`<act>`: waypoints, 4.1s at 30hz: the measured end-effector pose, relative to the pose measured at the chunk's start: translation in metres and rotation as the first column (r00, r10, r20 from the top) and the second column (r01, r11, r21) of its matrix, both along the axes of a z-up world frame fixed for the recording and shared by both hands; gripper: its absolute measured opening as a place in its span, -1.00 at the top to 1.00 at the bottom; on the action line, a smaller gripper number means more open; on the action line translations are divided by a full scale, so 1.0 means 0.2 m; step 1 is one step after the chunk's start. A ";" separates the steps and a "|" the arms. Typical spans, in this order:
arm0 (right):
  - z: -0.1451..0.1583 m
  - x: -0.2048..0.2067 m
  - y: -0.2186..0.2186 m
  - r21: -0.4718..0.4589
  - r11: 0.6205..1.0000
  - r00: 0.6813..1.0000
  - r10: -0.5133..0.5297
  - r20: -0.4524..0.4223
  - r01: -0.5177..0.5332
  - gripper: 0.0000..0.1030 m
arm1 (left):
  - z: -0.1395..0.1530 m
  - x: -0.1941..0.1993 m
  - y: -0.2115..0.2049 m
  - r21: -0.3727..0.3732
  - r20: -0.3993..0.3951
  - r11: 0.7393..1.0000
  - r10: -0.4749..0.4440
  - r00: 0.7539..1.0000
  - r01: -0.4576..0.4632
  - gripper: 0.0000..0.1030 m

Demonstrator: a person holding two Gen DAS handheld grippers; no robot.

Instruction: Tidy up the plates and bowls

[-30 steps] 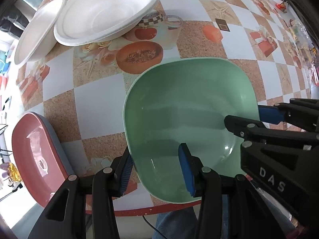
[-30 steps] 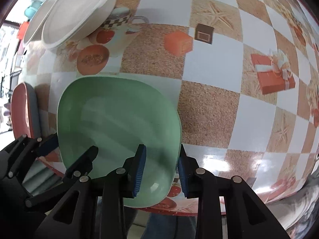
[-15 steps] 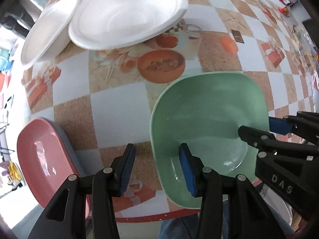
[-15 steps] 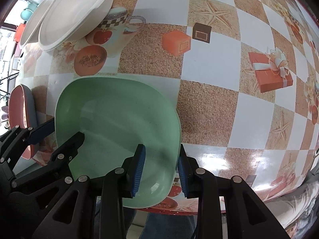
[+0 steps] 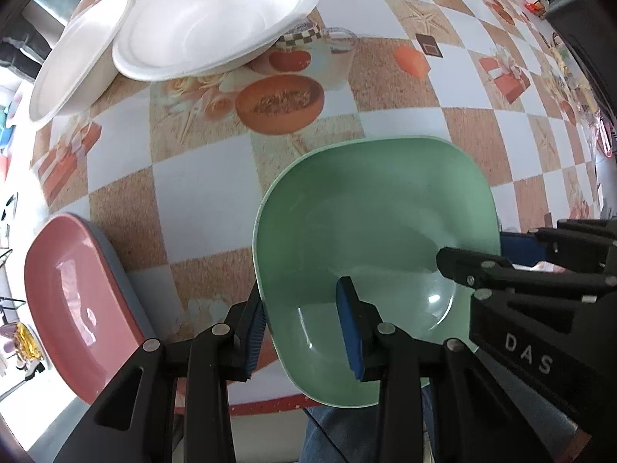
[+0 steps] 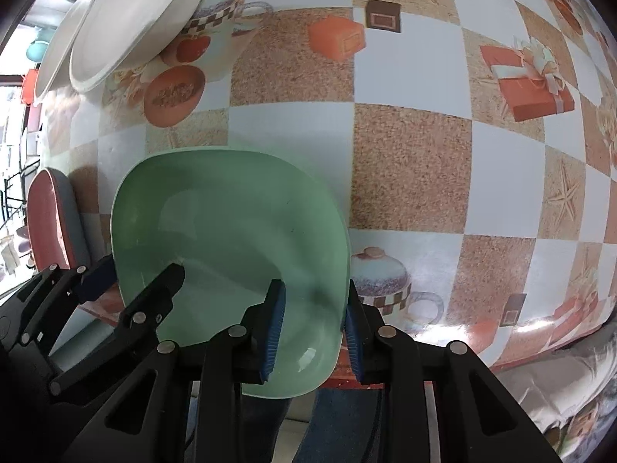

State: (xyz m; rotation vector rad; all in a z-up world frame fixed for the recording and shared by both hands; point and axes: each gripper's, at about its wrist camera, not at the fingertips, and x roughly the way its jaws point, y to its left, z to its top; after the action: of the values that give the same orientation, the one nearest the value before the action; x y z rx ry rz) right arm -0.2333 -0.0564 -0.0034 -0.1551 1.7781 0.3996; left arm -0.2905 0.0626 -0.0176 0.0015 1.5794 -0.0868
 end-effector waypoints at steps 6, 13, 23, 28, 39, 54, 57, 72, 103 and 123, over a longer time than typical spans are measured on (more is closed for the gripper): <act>0.04 -0.03 0.07 0.011 1.000 1.000 0.025 0.007 -0.025 0.38 | 0.04 -0.09 0.05 0.005 0.020 0.999 0.035 0.999 -0.035 0.25; 0.13 -0.04 0.13 0.022 0.998 0.998 0.055 0.029 -0.056 0.38 | 0.15 -0.09 0.06 0.045 0.059 0.995 0.086 0.995 -0.089 0.25; 0.24 -0.07 0.30 0.042 0.989 0.988 0.136 0.076 -0.139 0.38 | 0.29 -0.26 0.11 0.053 0.100 0.982 0.175 0.980 -0.180 0.25; 0.32 -0.09 0.45 0.051 0.980 0.978 0.186 0.096 -0.192 0.38 | 0.38 -0.27 0.20 0.055 0.128 0.970 0.229 0.965 -0.237 0.25; 0.38 -0.22 0.71 0.067 0.956 0.954 0.278 0.109 -0.286 0.38 | 0.39 -0.34 0.49 0.079 0.161 0.935 0.330 0.930 -0.346 0.25; 0.29 -0.30 1.06 0.115 0.936 0.942 0.327 0.069 -0.334 0.38 | 0.42 -0.44 0.84 0.137 0.169 0.884 0.423 0.890 -0.446 0.25; 0.27 -0.31 1.08 0.117 0.938 0.945 0.323 0.048 -0.326 0.38 | 0.40 -0.44 0.88 0.143 0.161 0.880 0.432 0.888 -0.454 0.26; 0.24 -0.23 0.99 0.137 0.955 0.964 0.264 0.019 -0.265 0.18 | 0.37 -0.44 0.94 0.172 0.162 0.858 0.460 0.873 -0.484 -0.45; 0.32 0.48 0.19 0.102 0.989 0.979 -0.120 0.162 0.105 -0.50 | 0.36 0.27 0.45 -0.002 0.114 0.907 0.418 0.901 -0.421 -0.55; 0.08 0.76 0.51 0.079 0.997 0.989 -0.004 0.146 -0.007 -0.50 | 0.08 0.48 0.50 -0.029 0.001 0.765 0.644 0.765 -0.643 -0.43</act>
State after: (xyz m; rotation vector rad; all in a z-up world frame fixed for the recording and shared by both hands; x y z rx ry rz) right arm -0.0815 0.0448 0.0117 -0.1266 1.6153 0.4478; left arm -0.1944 0.1627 -0.0012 -0.5655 1.4898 0.4376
